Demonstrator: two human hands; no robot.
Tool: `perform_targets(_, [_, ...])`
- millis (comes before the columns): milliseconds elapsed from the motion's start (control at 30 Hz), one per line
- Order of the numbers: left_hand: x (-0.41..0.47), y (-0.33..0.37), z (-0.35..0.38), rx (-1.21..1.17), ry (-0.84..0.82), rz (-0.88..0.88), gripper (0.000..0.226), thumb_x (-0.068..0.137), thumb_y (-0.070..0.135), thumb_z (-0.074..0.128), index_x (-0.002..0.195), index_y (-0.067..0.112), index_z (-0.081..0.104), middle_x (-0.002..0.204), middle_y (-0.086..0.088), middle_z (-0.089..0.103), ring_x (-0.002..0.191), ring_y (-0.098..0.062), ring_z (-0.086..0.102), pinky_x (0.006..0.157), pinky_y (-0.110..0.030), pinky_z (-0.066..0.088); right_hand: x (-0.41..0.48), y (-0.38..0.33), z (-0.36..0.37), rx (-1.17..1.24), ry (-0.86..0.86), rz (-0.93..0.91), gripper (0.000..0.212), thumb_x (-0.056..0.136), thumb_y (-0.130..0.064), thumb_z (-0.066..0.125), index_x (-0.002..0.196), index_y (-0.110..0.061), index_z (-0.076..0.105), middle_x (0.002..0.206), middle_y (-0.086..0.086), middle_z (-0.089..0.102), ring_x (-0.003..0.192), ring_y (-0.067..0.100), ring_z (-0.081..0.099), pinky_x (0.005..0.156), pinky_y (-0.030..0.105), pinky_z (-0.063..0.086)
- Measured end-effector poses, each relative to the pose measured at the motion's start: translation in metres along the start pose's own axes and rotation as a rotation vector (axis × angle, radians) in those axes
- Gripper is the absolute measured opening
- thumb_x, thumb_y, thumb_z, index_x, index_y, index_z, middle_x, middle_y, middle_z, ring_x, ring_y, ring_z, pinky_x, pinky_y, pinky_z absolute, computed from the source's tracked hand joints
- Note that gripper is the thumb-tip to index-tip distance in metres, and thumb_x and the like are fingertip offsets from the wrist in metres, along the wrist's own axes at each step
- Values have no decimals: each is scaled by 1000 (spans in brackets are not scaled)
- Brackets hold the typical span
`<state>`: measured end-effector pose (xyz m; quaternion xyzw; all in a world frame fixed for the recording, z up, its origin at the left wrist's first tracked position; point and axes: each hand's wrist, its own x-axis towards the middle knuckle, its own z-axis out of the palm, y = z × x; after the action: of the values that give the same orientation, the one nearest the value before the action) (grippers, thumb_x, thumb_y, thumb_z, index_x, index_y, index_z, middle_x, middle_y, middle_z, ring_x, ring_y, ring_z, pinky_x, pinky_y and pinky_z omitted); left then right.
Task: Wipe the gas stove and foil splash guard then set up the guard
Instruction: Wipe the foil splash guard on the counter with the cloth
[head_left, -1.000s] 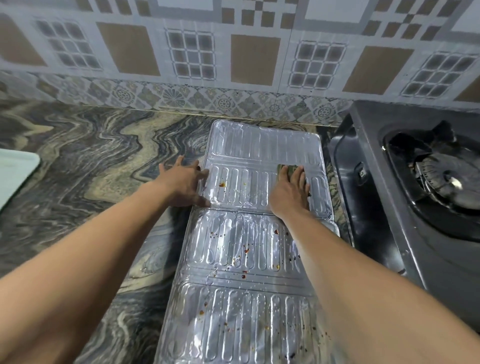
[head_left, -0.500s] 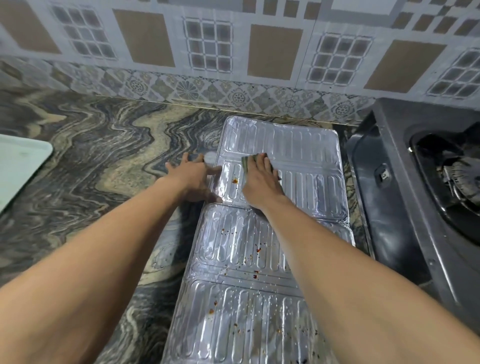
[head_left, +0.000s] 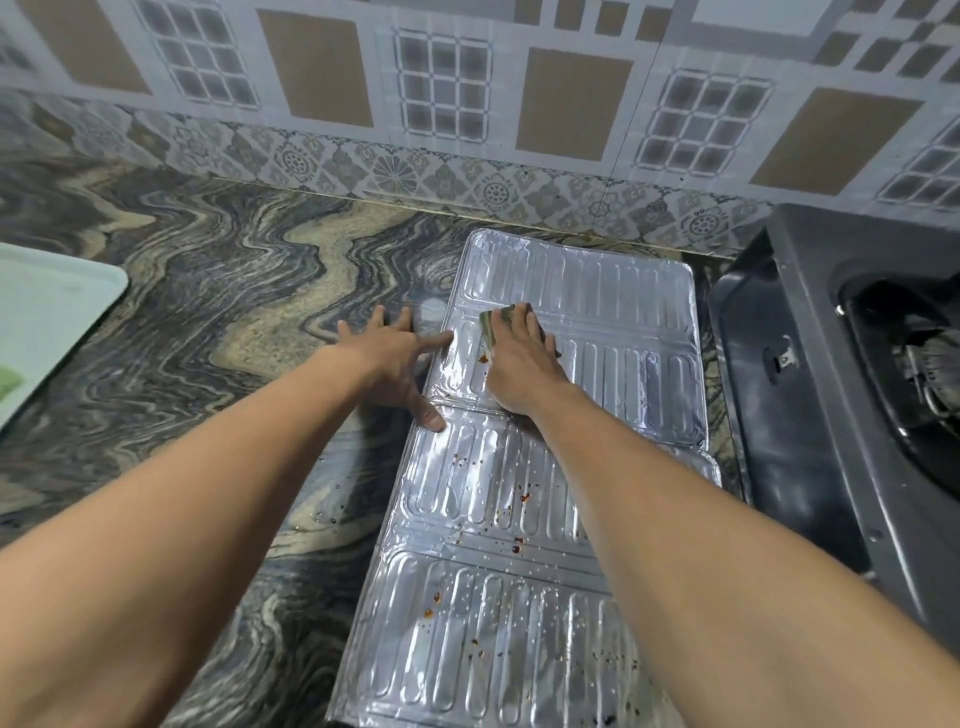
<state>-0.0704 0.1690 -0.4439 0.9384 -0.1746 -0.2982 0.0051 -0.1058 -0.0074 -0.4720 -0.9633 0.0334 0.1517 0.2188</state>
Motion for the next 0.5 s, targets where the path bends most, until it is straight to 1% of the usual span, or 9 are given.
perform_targets(100, [2,-1,5,-18,28,0,129,46,75,78,150,57,4,164,-5,-16,147,-42,-17,108,-75,-8,-1,-2,2,14,33,-27,81,91,4,43,158,-15,2,165,10,-15,151,25,-18,122,47,-6])
perform_targets(233, [1,2,4,-17,26,-17,130,44,75,77,150,57,4,165,-5,-14,147,-42,-18,106,-76,-10,-4,-7,10,26,38,-128,79,89,7,43,157,-18,10,166,10,-7,152,24,-12,122,48,-3])
perform_targets(367, [0,4,3,-9,34,-33,130,44,74,77,150,56,4,165,-5,-14,147,-42,-20,103,-77,-11,-14,-9,14,-7,38,-173,78,89,8,40,158,-16,11,166,10,-5,152,23,-10,123,48,-1])
perform_targets(500, [1,3,4,-9,32,-41,133,41,74,79,151,55,6,165,-5,-13,146,-43,-21,103,-80,-10,-28,-8,12,-22,6,-205,82,86,10,42,158,-20,15,166,5,-2,153,19,-6,123,44,-1])
